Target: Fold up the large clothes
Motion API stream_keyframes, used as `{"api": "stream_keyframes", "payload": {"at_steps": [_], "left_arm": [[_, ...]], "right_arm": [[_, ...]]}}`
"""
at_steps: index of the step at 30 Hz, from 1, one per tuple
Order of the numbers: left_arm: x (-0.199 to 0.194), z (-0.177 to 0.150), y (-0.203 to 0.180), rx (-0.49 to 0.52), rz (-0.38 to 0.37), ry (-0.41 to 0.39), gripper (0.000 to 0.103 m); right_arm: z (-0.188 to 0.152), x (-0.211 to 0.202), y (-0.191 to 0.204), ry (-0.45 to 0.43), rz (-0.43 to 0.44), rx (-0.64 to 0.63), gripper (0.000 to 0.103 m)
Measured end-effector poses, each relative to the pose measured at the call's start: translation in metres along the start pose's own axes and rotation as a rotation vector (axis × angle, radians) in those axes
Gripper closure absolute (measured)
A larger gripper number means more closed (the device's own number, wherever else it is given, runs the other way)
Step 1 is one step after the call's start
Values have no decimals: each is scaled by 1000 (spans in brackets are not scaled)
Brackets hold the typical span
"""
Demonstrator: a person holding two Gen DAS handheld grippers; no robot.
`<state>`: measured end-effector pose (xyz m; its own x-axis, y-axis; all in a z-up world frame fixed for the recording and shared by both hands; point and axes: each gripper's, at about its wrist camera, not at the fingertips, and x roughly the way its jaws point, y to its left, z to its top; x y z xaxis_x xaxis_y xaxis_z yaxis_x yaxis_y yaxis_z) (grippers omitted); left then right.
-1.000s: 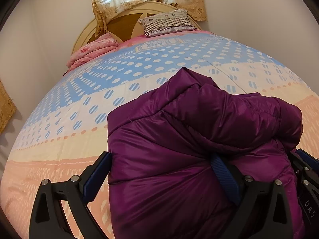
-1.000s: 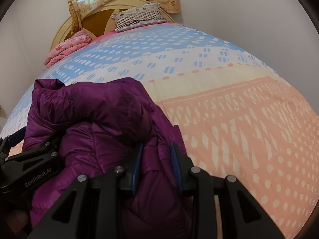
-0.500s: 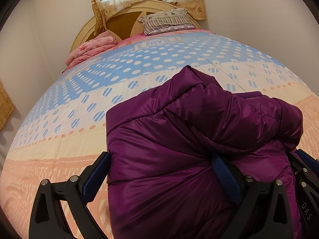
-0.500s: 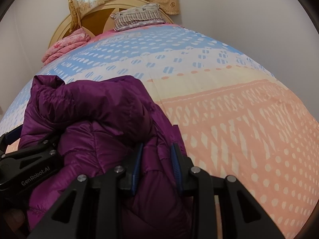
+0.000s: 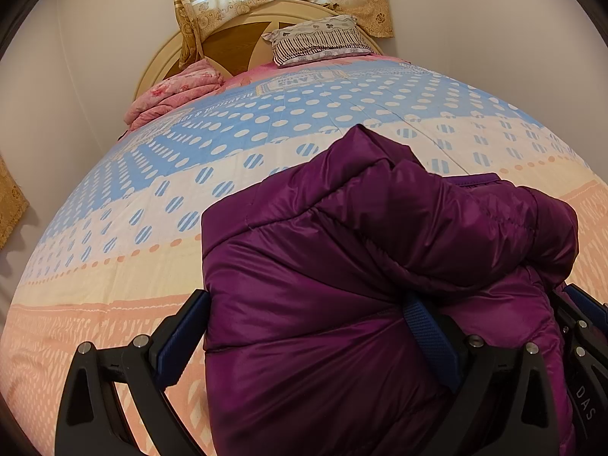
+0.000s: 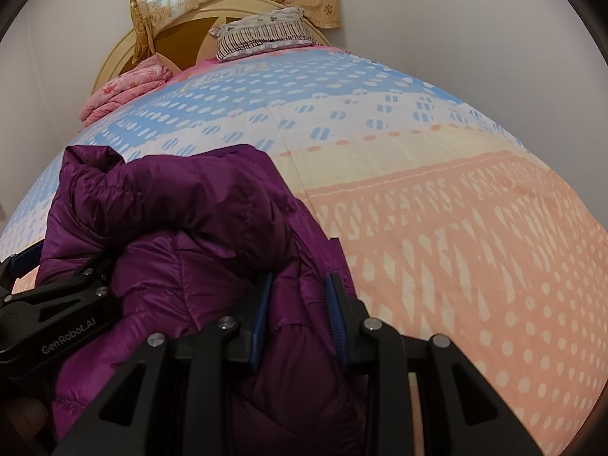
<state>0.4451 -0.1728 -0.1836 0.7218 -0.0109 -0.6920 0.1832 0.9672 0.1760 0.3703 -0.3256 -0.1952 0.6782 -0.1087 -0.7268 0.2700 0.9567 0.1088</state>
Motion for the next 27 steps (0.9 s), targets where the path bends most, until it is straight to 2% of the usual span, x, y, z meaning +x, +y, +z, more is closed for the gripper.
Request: {"api": "stream_keyframes", "payload": {"at_steps": [13,16,17,19,20,21,22,25,27], "left_arm": [[-1,0,1,6,6,1,2],[-16,-6,11,7,-17,10,2],[-24,-9,17,-7,-28,4,2],[-49,-22,40,-58,-82,-29,2],[-59,-29,49,-72,-108,-47,2],[-64,-36,54,-76,-125,-47,2],[-65,-43,60,-81,-148,-35,2],[-62,-59,70,-123,-211,-15,2],[-59,-62,71,-148,-220,-12,2]], "right_arm": [[-1,-2,0,-2,6,13,72],[-1,-5,0,5,17,10,71],[-2,-9,-2,7,25,9,68],[-6,-19,-8,0,40,38,52],[-10,-27,-17,-10,73,82,38],[-13,-31,-23,-14,104,110,32],[-17,-33,-28,-10,119,121,29],[-25,-36,-27,-3,132,101,29],[-29,-34,-19,10,147,73,30]]}}
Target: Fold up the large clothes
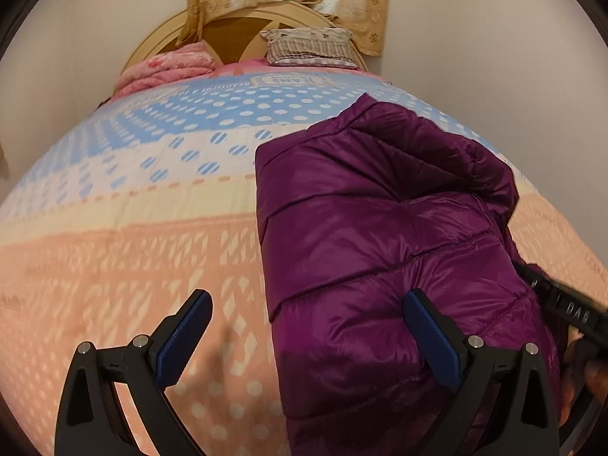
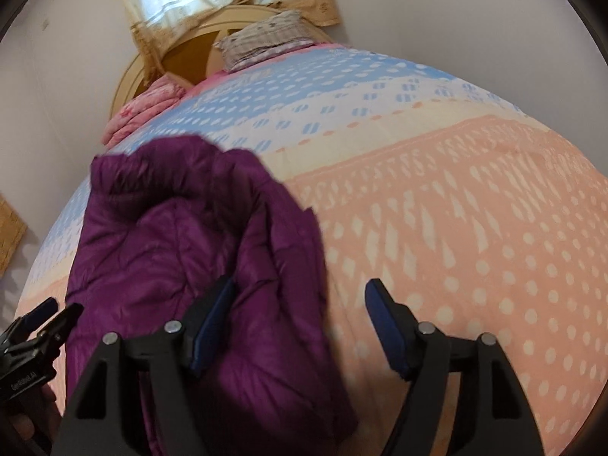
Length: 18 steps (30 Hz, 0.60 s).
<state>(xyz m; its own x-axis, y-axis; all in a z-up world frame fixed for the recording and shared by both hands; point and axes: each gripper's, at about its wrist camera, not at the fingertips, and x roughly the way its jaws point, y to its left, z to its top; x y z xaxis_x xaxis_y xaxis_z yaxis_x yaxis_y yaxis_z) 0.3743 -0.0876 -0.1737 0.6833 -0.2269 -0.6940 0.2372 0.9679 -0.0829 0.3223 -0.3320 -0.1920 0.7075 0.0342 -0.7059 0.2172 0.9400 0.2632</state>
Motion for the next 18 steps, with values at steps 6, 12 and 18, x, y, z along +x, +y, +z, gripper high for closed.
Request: {"api": "stream_keyframes", "payload": {"at_steps": [6,12,18], "left_arm": [[9,-5,-16,45,-42,11,2],[10,-7,-31,78,-119,11,18],[-6,-8,-46,152,-78,-33,53]], "right_arm": [[-2,12,-5,45,77,33,33],[1,16,4,63,145,-3,60],[-3,9,10,32,160,-31,76]]}}
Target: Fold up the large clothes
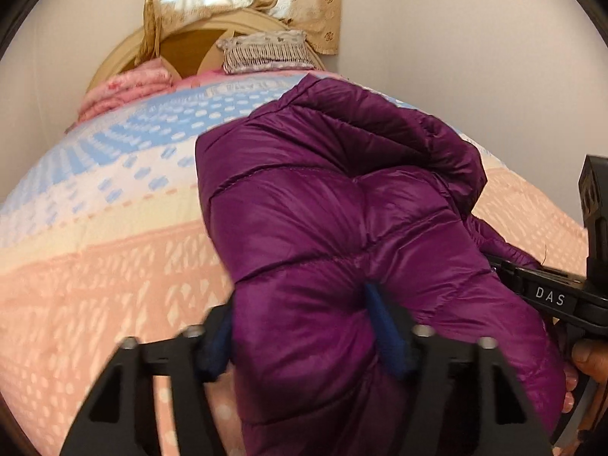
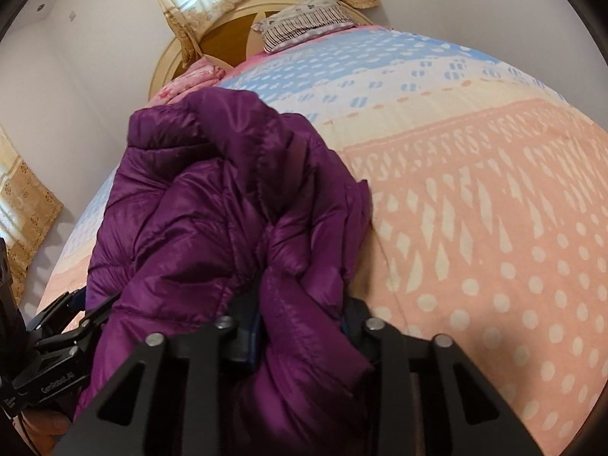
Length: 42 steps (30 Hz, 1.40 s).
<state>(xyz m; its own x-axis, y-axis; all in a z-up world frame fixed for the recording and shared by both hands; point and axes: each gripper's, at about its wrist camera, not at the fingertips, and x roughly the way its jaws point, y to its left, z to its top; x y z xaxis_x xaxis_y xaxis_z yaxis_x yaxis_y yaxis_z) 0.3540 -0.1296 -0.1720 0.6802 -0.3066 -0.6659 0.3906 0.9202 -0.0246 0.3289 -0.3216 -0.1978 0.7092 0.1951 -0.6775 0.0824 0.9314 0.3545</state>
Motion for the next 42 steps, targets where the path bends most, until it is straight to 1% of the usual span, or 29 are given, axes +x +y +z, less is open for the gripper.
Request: {"api": "stream_keyframes", "payload": {"at_steps": [1,2,4,8,16,21,26,42], "left_arm": [[-5,1,-3,21,13,-7,63],[-11,3,-5,38,26,-12,67],[-20,5,-7,46,40,-23,70],[-41,4,-10,69,75,-41,73],[-73,-2,-2,59,88,-69,75],[-96,-10,-1,60,117,-100,75],[-119,-17,12,26,137,-117,75],[-167,-44,57,-45,200,-147,75]], "right_arm": [[-1,-2,1,-9,-2,-10,77],[-2,-7,3,-24,-3,-23,79],[-4,-12,8,-42,-1,-31,80],[-11,-22,15,-69,17,-37,82],[-21,-44,27,-84,59,-66,83],[-25,-54,40,-98,87,-82,83],[-30,-62,56,-102,121,-109,83],[-33,-57,101,-82,193,-205,83]]}}
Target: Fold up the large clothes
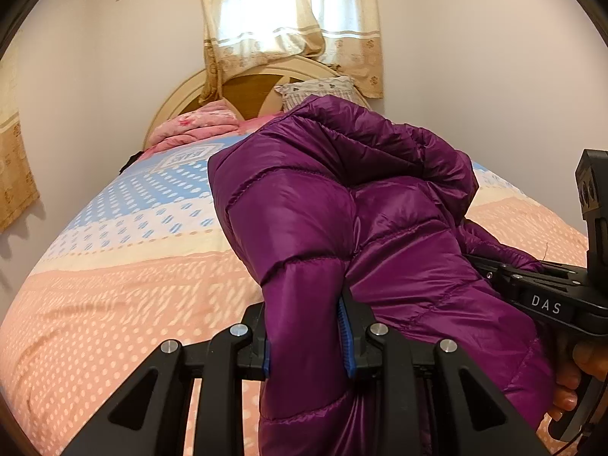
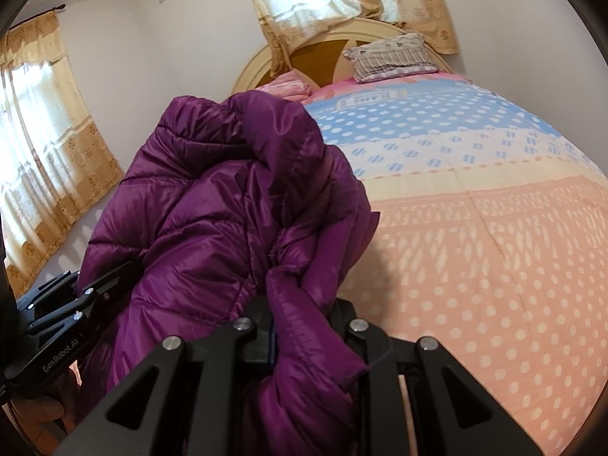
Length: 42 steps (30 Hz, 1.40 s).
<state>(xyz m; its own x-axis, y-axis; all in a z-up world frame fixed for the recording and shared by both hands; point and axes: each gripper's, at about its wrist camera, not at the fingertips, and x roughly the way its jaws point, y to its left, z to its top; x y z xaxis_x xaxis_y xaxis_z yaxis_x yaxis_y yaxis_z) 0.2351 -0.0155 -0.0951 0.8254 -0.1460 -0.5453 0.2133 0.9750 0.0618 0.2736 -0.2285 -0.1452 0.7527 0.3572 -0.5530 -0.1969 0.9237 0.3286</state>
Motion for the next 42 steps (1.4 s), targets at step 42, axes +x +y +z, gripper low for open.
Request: {"api": "stream_keyframes", "payload": {"at_steps": [42], "left_arm": [[-17,-55,113,-175,123,37,76]], "right_arm": [[-4,69,75,118,126,-136,83]]}}
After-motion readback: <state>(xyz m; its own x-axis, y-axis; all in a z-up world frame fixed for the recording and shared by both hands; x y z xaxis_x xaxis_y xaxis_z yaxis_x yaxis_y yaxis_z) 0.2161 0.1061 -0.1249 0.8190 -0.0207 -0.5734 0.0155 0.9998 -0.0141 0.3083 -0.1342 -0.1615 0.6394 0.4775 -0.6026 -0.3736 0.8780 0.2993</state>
